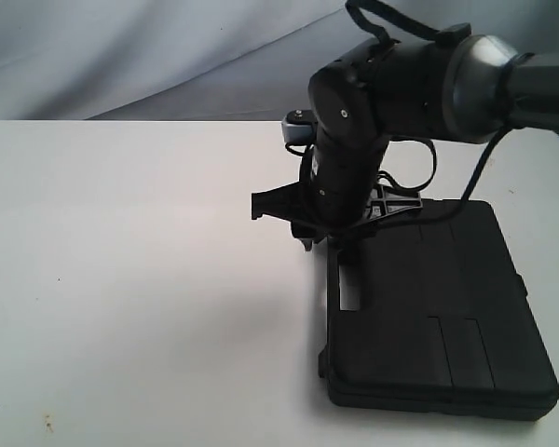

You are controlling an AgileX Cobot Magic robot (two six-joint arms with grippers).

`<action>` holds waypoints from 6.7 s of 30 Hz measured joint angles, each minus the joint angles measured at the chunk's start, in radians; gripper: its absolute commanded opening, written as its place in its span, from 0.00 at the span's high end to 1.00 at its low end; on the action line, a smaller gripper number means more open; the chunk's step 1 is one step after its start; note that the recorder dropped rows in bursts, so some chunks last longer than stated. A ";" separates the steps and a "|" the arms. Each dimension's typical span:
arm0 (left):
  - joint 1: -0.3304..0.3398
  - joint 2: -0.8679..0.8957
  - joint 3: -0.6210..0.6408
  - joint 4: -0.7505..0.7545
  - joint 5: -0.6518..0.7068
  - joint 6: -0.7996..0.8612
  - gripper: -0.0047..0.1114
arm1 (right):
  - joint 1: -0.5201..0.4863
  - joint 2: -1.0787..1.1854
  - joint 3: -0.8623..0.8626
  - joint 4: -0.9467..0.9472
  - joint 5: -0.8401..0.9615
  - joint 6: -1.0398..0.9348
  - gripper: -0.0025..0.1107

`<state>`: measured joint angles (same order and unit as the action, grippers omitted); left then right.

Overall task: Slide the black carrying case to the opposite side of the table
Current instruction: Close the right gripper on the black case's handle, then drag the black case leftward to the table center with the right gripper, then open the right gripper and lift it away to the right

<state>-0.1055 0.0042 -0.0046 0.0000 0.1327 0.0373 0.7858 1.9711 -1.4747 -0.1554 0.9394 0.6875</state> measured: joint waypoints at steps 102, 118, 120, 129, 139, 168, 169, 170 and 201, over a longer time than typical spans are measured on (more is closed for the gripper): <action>0.000 0.000 0.000 0.000 0.000 0.000 0.96 | 0.129 0.470 -0.531 0.046 0.038 0.186 0.98; 0.000 0.000 0.000 0.000 0.000 0.000 0.96 | 0.132 0.473 -0.534 0.044 0.034 0.197 0.84; 0.000 0.000 0.000 0.000 0.000 0.000 0.96 | 0.132 0.473 -0.534 0.041 0.035 0.201 0.69; 0.000 0.000 0.000 0.000 0.000 0.000 0.96 | 0.156 0.474 -0.534 0.052 0.056 0.209 0.55; 0.000 0.000 0.000 0.000 0.000 0.000 0.96 | 0.156 0.414 -0.534 -0.005 0.110 0.212 0.55; 0.000 0.000 0.000 0.000 0.000 0.000 0.96 | 0.201 0.122 -0.351 -0.096 -0.025 0.176 0.98; 0.000 0.000 0.000 0.000 0.000 0.000 0.96 | 0.201 0.100 -0.328 -0.106 -0.050 0.176 0.98; 0.000 0.000 0.000 0.000 0.000 0.000 0.96 | 0.201 0.076 -0.297 -0.115 -0.083 0.176 0.98; 0.000 0.000 0.000 0.000 0.000 0.000 0.96 | -0.182 -0.641 0.651 -0.042 -0.638 0.000 0.98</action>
<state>-0.1055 0.0042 -0.0046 0.0000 0.1327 0.0373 0.6038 1.3306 -0.8237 -0.1974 0.3014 0.6878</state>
